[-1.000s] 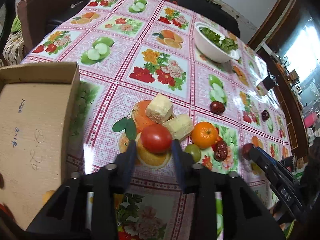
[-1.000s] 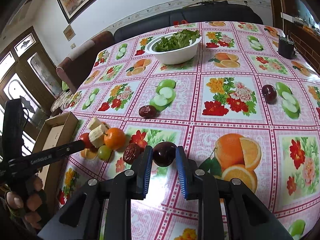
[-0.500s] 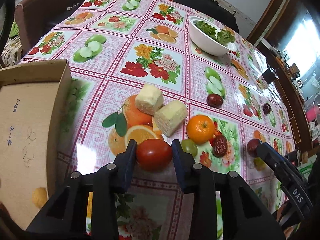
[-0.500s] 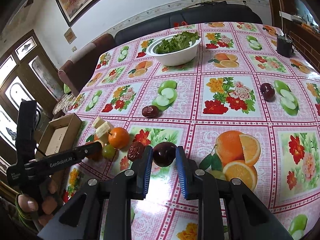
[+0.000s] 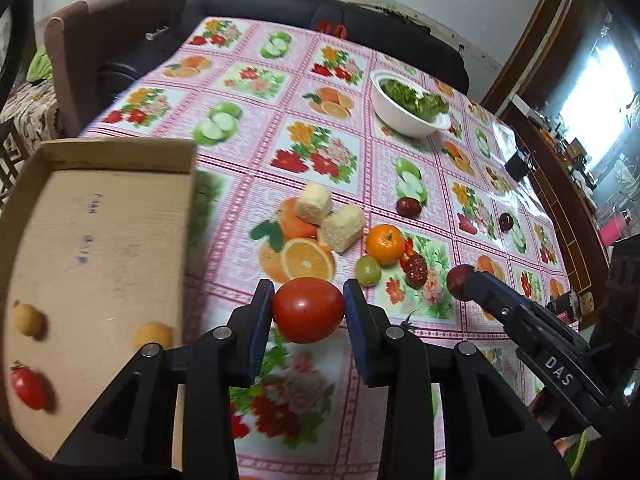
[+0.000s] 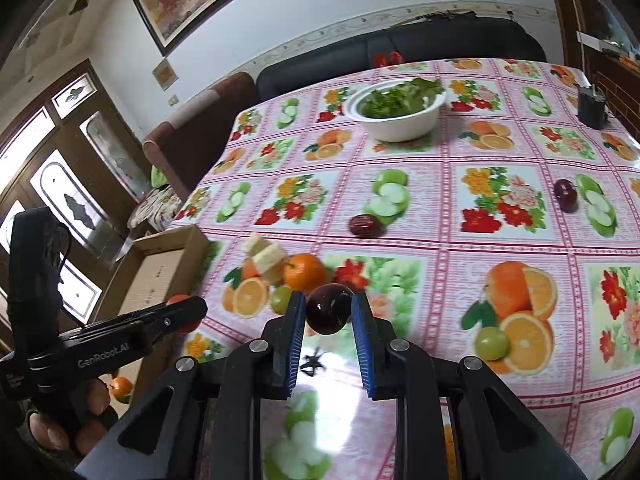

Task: Organize fruits
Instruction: 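Carry the tomato and plum over the cardboard box with both tools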

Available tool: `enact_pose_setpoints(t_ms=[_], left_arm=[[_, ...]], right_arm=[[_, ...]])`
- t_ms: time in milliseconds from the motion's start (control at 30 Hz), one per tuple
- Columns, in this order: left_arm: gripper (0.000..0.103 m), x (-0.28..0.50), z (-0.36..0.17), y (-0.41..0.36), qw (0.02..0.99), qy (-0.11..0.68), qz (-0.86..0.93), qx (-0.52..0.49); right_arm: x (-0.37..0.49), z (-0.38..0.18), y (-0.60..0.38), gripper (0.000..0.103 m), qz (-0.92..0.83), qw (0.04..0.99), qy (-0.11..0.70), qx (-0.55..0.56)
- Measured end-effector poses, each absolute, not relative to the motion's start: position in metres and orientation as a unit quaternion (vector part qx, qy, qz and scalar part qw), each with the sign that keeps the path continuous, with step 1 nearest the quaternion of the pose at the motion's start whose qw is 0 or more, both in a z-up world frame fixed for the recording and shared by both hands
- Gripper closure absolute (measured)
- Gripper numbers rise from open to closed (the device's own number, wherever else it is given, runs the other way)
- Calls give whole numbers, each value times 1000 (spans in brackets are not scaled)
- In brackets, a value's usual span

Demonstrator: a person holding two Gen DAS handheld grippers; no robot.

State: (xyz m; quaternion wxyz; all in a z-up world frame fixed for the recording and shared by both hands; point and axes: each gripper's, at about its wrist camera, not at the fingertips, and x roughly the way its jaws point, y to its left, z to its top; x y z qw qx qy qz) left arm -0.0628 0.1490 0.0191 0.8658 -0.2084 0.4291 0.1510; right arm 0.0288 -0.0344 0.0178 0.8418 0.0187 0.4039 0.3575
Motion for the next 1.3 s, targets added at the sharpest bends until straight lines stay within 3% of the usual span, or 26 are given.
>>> enact_pose_setpoints(t_ms=[867, 933, 1133, 1267, 1300], left_arm=[[70, -149, 31, 230, 856, 389, 264, -215], [70, -154, 32, 235, 855, 387, 268, -216], [70, -165, 31, 253, 851, 383, 283, -222], [70, -173, 30, 263, 847, 379, 289, -234], [70, -175, 30, 265, 847, 378, 290, -235]], right_arm=[[-40, 24, 68, 80, 438, 803, 403, -32], [-44, 24, 73, 86, 441, 801, 402, -36], [-54, 24, 90, 87, 451, 796, 401, -46], [-56, 20, 100, 87, 447, 798, 401, -59], [-55, 19, 101, 83, 444, 799, 401, -61]])
